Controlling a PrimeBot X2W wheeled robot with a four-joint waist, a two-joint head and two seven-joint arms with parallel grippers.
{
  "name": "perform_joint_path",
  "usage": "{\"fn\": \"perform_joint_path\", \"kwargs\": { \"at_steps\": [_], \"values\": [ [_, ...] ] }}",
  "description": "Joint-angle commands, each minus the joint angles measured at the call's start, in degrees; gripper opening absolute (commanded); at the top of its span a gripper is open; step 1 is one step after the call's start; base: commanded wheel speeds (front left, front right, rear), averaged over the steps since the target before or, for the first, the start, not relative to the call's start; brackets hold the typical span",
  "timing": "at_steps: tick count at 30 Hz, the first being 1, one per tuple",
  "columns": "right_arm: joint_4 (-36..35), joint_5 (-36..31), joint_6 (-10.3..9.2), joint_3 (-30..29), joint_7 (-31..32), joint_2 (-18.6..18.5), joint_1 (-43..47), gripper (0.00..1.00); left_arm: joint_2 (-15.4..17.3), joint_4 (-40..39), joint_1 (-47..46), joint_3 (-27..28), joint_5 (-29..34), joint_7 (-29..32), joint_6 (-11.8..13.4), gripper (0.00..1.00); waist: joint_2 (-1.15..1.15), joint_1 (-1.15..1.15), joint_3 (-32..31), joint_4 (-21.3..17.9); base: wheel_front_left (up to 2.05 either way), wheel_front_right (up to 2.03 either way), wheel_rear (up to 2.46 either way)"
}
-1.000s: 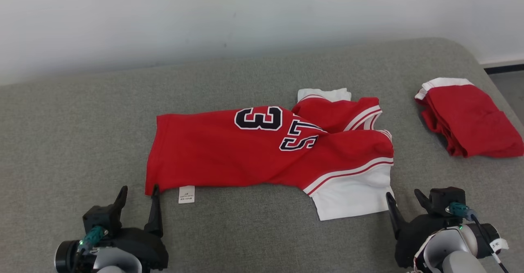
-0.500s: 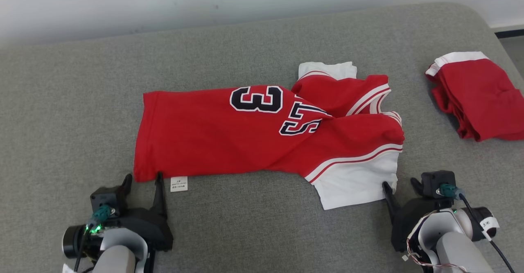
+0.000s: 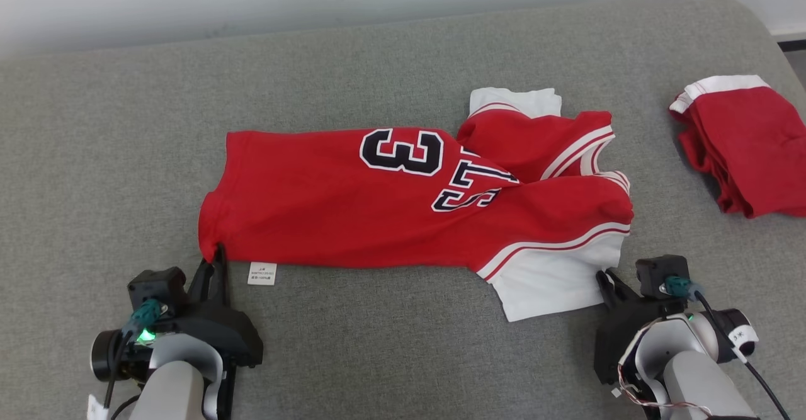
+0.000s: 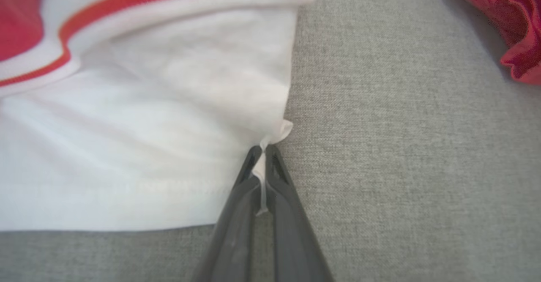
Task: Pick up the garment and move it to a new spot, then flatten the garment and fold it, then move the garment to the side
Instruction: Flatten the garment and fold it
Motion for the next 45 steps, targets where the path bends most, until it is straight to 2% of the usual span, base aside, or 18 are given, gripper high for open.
{"fn": "perform_joint_path", "kwargs": {
  "at_steps": [1,9,17,22,27,31,36,40,44,45],
  "values": [
    [2.29,0.28,0.16,0.31,1.17,0.16,3.22,0.0,0.17,-0.37,0.74,0.22,-0.31,0.01,-0.11,0.0,-0.01,0.0,-0.54,-0.01,0.0,0.0,0.0],
    [-8.57,2.86,0.15,-2.51,-1.5,-1.23,3.81,0.0,0.0,-10.23,4.18,0.59,-0.87,-0.01,-1.23,0.0,-0.01,0.0,-4.54,-0.86,0.0,0.0,0.0],
    [-21.61,8.28,0.15,-3.44,0.08,-2.09,4.49,0.0,-0.18,-15.98,2.83,-1.12,-6.4,0.04,-2.53,0.0,-0.01,0.0,-8.89,-2.27,0.0,0.0,0.0],
    [-28.33,12.52,0.15,-2.21,2.18,-3.68,1.46,0.0,-0.18,-17.29,0.05,-1.98,-11.05,2.71,-3.47,0.0,-0.01,0.0,-11.46,-3.64,0.0,0.0,0.0],
    [-31.41,15.82,0.15,-1.1,4.79,-5.98,-4.02,0.0,0.72,-18.12,-4.53,-2.11,-13.38,7.45,-4.24,0.0,-0.01,0.0,-12.31,-4.79,0.0,0.0,0.0],
    [-30.12,18.15,0.15,-0.44,6.44,-5.78,-10.96,0.0,2.79,-17.65,-9.54,-1.65,-16.16,12.35,-4.97,0.0,-0.01,0.0,-10.18,-6.11,0.0,0.0,0.0],
    [-23.66,20.57,0.15,0.01,7.6,-3.76,-22.35,0.0,6.04,-18.57,-18.54,-0.54,-17.59,17.7,-5.21,0.0,-0.01,0.0,-2.27,-7.43,0.0,0.0,0.0],
    [-17.57,21.07,0.15,0.94,6.55,-2.14,-33.26,0.0,8.45,-20.07,-27.57,0.23,-17.59,20.58,-4.27,0.0,-0.01,0.0,6.5,-7.61,0.0,0.0,0.0],
    [-11.17,19.26,0.15,-1.76,2.39,-0.57,-45.97,0.0,9.63,-20.44,-37.67,2.52,-17.99,19.57,-1.99,0.0,-0.01,0.0,14.98,-6.97,0.0,0.0,0.0],
    [-11.17,19.26,0.15,-1.76,2.39,-0.57,-45.97,0.0,9.63,-20.44,-37.67,2.52,-17.99,19.57,-1.99,0.0,-0.01,0.0,14.98,-6.97,0.0,0.0,0.0]
  ]
}}
